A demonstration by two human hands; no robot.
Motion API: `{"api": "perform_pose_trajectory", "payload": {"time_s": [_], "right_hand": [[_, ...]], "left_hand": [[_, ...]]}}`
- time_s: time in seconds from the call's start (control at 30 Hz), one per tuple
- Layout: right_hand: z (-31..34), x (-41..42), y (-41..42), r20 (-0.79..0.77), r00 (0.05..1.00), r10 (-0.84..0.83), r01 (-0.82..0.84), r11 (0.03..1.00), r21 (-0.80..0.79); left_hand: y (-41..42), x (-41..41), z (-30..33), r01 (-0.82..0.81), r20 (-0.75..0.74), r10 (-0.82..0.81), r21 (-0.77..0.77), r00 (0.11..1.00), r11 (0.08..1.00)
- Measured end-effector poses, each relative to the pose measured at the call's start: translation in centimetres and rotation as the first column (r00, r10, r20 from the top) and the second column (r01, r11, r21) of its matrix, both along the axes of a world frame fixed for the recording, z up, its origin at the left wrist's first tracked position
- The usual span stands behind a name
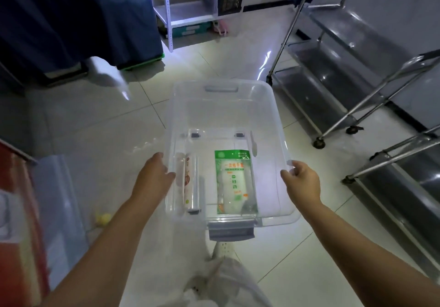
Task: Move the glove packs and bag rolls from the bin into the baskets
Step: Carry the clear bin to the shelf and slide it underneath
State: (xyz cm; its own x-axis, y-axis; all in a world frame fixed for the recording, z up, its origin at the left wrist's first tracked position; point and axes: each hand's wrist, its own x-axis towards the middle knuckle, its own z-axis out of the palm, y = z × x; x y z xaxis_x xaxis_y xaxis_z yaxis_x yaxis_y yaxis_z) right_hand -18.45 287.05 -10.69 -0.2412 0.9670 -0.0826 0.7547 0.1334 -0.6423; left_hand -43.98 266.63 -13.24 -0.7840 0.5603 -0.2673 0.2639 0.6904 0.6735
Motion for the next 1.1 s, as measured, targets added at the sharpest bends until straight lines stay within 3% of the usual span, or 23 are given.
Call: {"api": "perform_pose_trajectory", "payload": {"time_s": [0.2, 0.5, 0.73, 1.1], "right_hand": [[-2.4, -9.2, 10.1, -0.022, 0.999, 0.037, -0.038, 0.998, -0.045], [-3.6, -26.6, 25.6, -0.107, 0.984, 0.140, -0.153, 0.981, -0.122], [-3.1, -37.9, 35.5, -0.117, 0.979, 0.168, -0.184, 0.972, -0.142], [-4.1, -56.2, 50.6, -0.128, 0.991, 0.038, -0.056, 0.988, -0.143]], "left_hand": [[9.2, -8.4, -1.0, 0.008, -0.027, -0.010, -0.077, 1.000, 0.997], [23.6, -24.3, 2.2, -0.059, -0.100, 0.044, -0.152, 0.994, 0.987], [32.6, -35.2, 2.6, -0.133, -0.074, 0.125, -0.111, 0.989, 0.985], [50.7, -56.1, -0.3, -0.052, 0.033, 0.052, -0.017, 0.998, 0.999]]}}
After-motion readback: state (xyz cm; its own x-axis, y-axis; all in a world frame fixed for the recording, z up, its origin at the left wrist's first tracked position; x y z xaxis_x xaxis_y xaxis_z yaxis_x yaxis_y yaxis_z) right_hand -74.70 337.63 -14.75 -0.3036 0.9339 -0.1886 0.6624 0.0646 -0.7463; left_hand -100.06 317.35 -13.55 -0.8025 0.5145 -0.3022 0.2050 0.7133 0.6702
